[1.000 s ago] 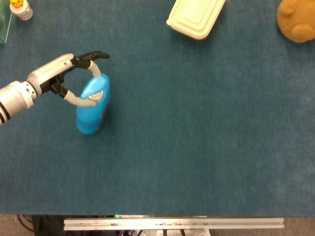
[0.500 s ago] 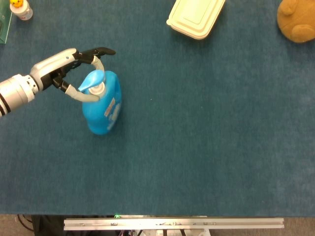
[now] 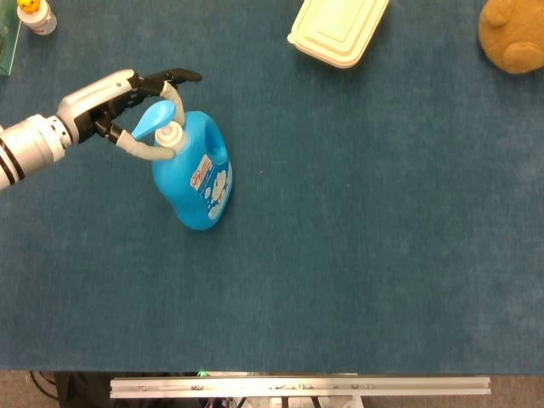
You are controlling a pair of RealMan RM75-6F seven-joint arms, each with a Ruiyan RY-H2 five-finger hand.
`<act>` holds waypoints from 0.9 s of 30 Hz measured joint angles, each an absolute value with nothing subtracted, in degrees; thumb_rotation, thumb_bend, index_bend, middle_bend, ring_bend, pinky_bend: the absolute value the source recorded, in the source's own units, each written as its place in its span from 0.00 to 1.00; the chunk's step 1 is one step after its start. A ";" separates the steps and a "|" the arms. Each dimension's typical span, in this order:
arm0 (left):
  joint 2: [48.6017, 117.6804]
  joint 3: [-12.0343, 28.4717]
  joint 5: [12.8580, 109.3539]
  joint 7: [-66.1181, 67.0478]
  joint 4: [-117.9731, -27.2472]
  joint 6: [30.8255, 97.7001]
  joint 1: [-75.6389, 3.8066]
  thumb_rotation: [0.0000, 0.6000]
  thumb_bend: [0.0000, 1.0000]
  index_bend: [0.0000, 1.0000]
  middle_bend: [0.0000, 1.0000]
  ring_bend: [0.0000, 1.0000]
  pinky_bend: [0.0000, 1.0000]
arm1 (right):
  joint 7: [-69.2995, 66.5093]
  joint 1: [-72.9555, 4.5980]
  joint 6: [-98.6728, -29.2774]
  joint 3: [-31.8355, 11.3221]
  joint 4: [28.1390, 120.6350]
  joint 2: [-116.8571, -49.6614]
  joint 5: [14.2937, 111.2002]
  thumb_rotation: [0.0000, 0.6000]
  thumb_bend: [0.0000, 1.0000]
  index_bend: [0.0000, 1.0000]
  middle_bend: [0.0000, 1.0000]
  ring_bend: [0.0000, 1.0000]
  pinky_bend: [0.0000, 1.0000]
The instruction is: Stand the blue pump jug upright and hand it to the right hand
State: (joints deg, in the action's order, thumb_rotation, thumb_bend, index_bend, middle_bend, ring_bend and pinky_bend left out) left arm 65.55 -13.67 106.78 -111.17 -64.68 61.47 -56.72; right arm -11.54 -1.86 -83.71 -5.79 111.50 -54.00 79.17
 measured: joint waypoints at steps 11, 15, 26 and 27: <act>68.32 -14.37 105.90 -114.79 -60.67 63.12 -57.33 1.00 0.20 0.62 0.09 0.00 0.00 | -11.16 -1.73 -83.83 -5.89 111.74 -54.03 79.07 1.00 0.08 0.08 0.22 0.11 0.24; 69.69 -14.61 105.07 -115.75 -58.50 63.25 -56.90 1.00 0.20 0.61 0.09 0.00 0.00 | -10.79 -1.68 -83.89 -5.91 111.90 -54.04 78.97 1.00 0.08 0.08 0.22 0.11 0.24; 71.55 -15.53 103.94 -117.13 -55.40 65.28 -55.02 1.00 0.20 0.56 0.07 0.00 0.00 | -10.30 -1.78 -83.80 -6.03 112.27 -54.03 79.01 1.00 0.08 0.08 0.22 0.11 0.24; 71.57 -15.62 103.94 -117.01 -55.41 65.47 -54.87 1.00 0.20 0.55 0.07 0.00 0.00 | -10.32 -1.78 -83.81 -6.03 112.27 -54.04 79.03 1.00 0.08 0.08 0.22 0.11 0.24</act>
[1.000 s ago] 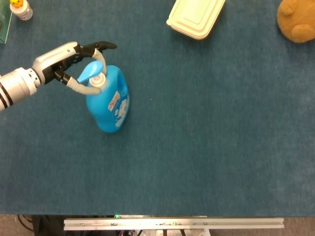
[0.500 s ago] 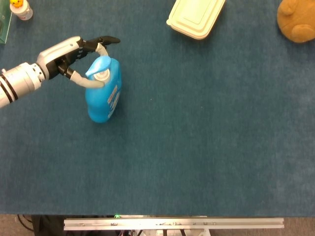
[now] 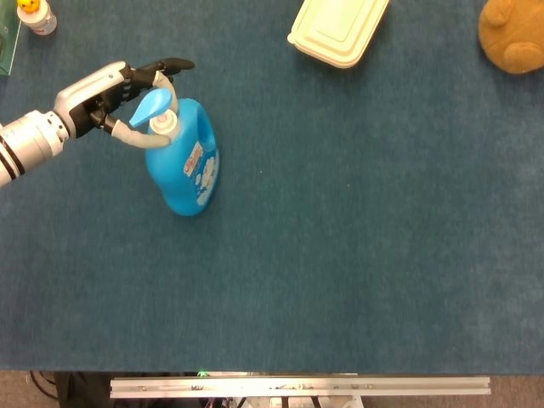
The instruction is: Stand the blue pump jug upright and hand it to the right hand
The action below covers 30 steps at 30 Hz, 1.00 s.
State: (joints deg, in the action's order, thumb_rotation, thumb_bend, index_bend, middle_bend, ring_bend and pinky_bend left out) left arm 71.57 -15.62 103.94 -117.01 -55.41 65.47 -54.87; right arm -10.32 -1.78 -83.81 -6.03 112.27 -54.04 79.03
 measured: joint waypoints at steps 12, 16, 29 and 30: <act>70.69 -16.79 104.51 -115.17 -56.61 67.43 -53.72 1.00 0.20 0.40 0.03 0.00 0.00 | -10.39 -1.91 -83.70 -6.11 112.27 -54.10 79.35 1.00 0.08 0.08 0.22 0.11 0.24; 70.43 -17.09 104.69 -114.81 -56.76 67.77 -53.54 1.00 0.20 0.35 0.01 0.00 0.00 | -10.42 -1.91 -83.62 -6.04 112.33 -54.11 79.39 1.00 0.08 0.08 0.22 0.11 0.24; 69.10 -18.14 105.56 -114.24 -57.37 69.50 -52.88 1.00 0.20 0.24 0.00 0.00 0.00 | -10.75 -2.12 -83.24 -5.98 112.36 -54.24 79.71 1.00 0.08 0.08 0.22 0.11 0.24; 68.91 -18.28 105.69 -114.22 -57.42 69.62 -52.86 1.00 0.20 0.22 0.00 0.00 0.00 | -10.76 -2.19 -83.12 -5.96 112.35 -54.31 79.76 1.00 0.08 0.08 0.22 0.11 0.24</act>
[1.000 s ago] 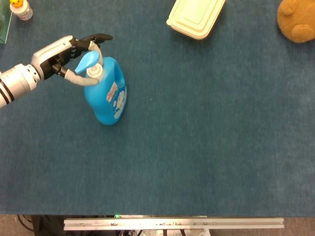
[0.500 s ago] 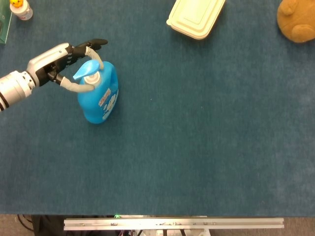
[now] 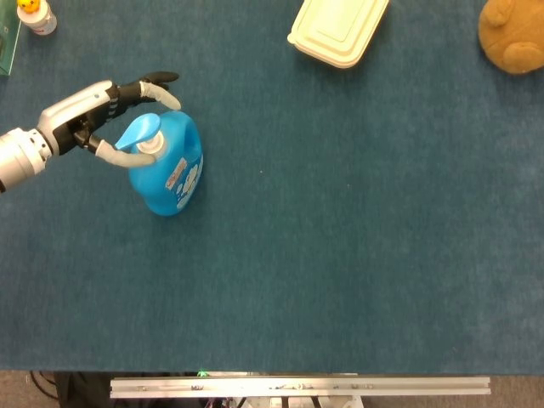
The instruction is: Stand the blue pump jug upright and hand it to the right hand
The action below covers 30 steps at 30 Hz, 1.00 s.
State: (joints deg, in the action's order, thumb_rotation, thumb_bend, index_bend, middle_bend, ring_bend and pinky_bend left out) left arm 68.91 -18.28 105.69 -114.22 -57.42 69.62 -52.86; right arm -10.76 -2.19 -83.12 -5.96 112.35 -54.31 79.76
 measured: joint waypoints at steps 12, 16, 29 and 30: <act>66.96 -19.72 106.42 -113.19 -58.72 69.56 -52.66 1.00 0.20 0.13 0.00 0.00 0.00 | -11.60 -2.91 -83.44 -6.11 114.82 -52.05 83.31 1.00 0.08 0.08 0.22 0.11 0.24; 66.48 -19.91 106.48 -112.57 -59.20 69.47 -52.64 1.00 0.20 0.10 0.00 0.00 0.00 | -11.80 -2.89 -84.07 -6.37 115.91 -51.08 83.68 1.00 0.08 0.08 0.22 0.11 0.24; 65.62 -20.03 106.21 -112.18 -60.09 69.00 -52.67 1.00 0.20 0.06 0.00 0.00 0.00 | -11.12 -3.28 -85.03 -7.25 118.03 -49.14 83.84 1.00 0.07 0.08 0.22 0.11 0.24; 65.55 -20.06 106.21 -112.29 -60.07 68.99 -52.67 1.00 0.20 0.06 0.00 0.00 0.00 | -11.09 -3.36 -84.89 -7.24 118.05 -49.14 83.70 1.00 0.07 0.08 0.22 0.11 0.24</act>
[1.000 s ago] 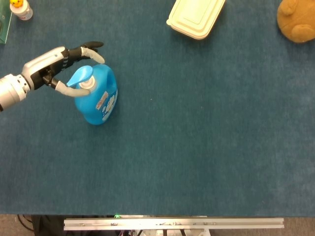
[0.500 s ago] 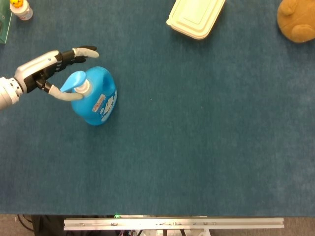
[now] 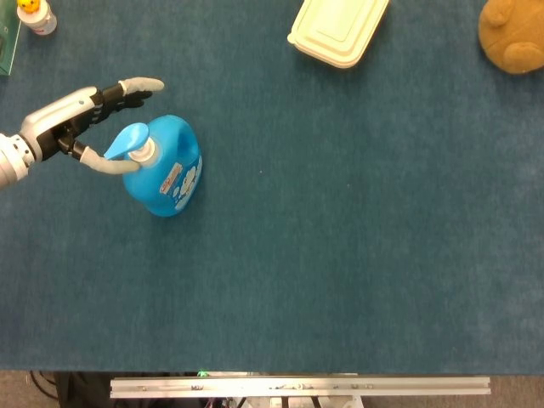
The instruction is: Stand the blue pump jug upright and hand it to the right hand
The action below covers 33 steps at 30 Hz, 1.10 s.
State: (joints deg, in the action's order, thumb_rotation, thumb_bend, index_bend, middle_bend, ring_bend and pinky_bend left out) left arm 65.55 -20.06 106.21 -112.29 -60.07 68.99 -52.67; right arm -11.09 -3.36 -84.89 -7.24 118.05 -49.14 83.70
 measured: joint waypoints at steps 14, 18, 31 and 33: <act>63.73 -21.09 105.43 -112.20 -59.75 68.82 -50.95 1.00 0.20 0.03 0.00 0.00 0.00 | -10.94 -3.73 -84.69 -7.01 118.18 -49.28 83.90 1.00 0.07 0.08 0.22 0.11 0.24; 63.07 -21.32 104.43 -111.90 -59.22 67.81 -50.05 1.00 0.20 0.03 0.00 0.00 0.00 | -10.88 -3.80 -84.69 -6.92 118.26 -49.32 84.08 1.00 0.07 0.08 0.22 0.11 0.24; 60.28 -21.93 100.03 -106.10 -59.25 64.78 -44.24 1.00 0.20 0.03 0.00 0.00 0.00 | -10.22 -4.59 -83.59 -6.74 118.06 -50.09 83.61 1.00 0.08 0.08 0.22 0.11 0.24; 59.54 -21.73 98.92 -104.58 -60.22 64.60 -42.92 1.00 0.20 0.03 0.00 0.00 0.00 | -10.01 -4.71 -83.47 -6.76 118.07 -50.24 83.52 1.00 0.07 0.08 0.22 0.11 0.24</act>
State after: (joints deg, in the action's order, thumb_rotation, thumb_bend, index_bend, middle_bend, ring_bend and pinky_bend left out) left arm 59.54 -21.73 98.92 -104.58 -60.22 64.60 -42.92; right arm -10.01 -4.71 -83.47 -6.76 118.07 -50.24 83.52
